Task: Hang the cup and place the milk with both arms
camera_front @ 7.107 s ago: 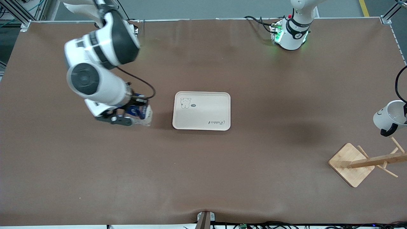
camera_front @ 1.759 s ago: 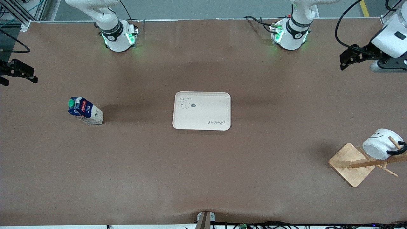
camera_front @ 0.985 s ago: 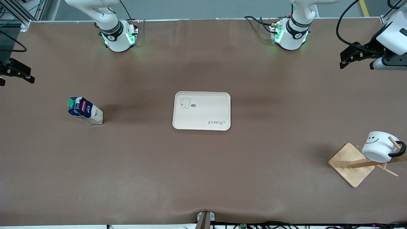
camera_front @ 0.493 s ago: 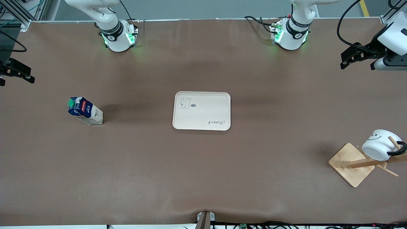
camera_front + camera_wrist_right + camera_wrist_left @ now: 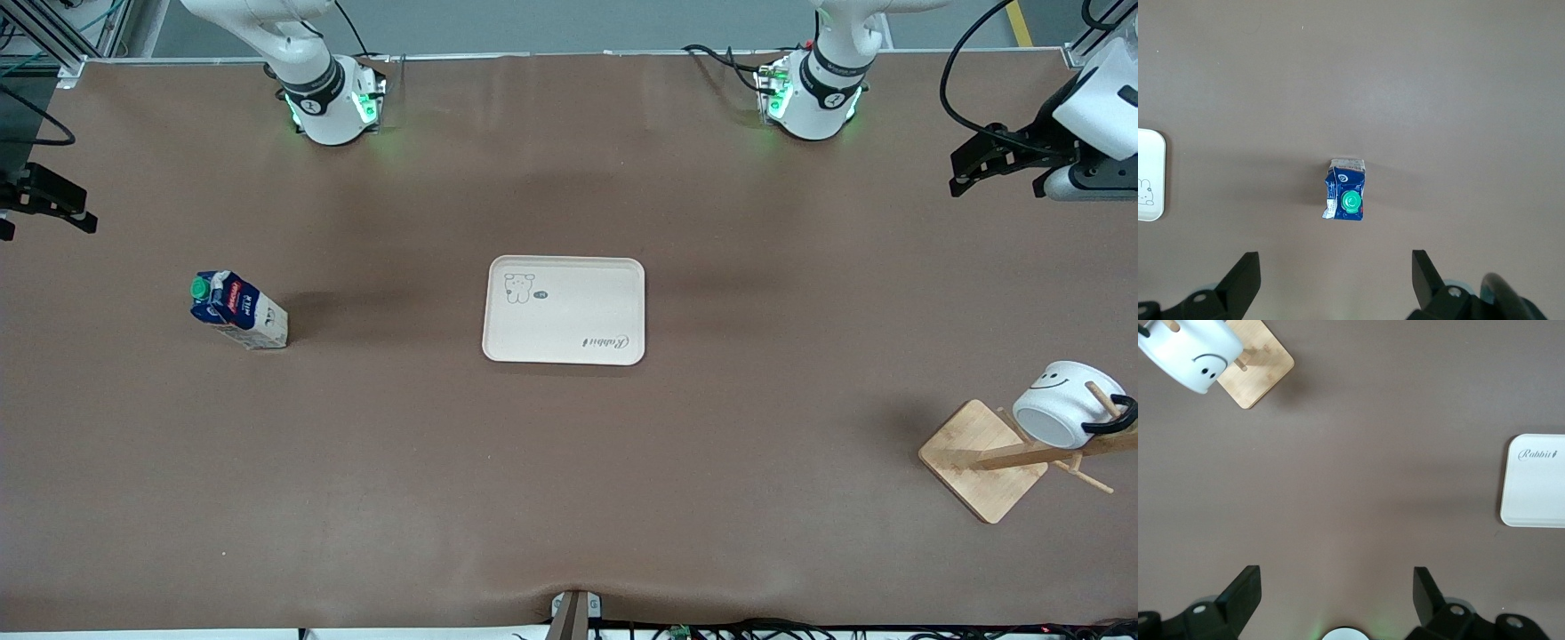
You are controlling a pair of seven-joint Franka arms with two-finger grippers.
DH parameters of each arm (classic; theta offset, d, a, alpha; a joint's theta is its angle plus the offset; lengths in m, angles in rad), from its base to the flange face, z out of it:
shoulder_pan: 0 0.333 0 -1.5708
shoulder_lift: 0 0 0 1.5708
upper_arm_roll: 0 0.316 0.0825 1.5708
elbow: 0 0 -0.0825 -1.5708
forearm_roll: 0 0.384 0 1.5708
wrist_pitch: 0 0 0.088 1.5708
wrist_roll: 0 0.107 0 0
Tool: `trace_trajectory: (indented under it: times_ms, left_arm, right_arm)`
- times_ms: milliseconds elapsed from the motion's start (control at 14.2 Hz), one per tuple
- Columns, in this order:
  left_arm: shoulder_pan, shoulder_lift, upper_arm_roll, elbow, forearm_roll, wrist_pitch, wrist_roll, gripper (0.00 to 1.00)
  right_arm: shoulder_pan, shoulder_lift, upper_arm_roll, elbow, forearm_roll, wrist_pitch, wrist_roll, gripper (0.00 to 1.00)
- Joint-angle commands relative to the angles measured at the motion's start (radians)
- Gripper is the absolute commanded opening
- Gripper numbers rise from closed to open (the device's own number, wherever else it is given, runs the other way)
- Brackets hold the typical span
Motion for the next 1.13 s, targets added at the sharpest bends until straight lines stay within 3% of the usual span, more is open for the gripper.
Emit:
trace_trajectory:
  times_ms: [0, 1056]
  left_arm:
    - [0.001, 0.003, -0.005, 0.002, 0.001, 0.011, -0.03, 1.0]
    - [-0.001, 0.055, -0.008, 0.074, 0.001, -0.002, -0.04, 1.0]
  right_arm:
    - [0.003, 0.013, 0.002, 0.025, -0.009, -0.016, 0.0, 1.0]
    - [0.0, 0.013, 0.002, 0.025, -0.007, -0.016, -0.003, 1.0]
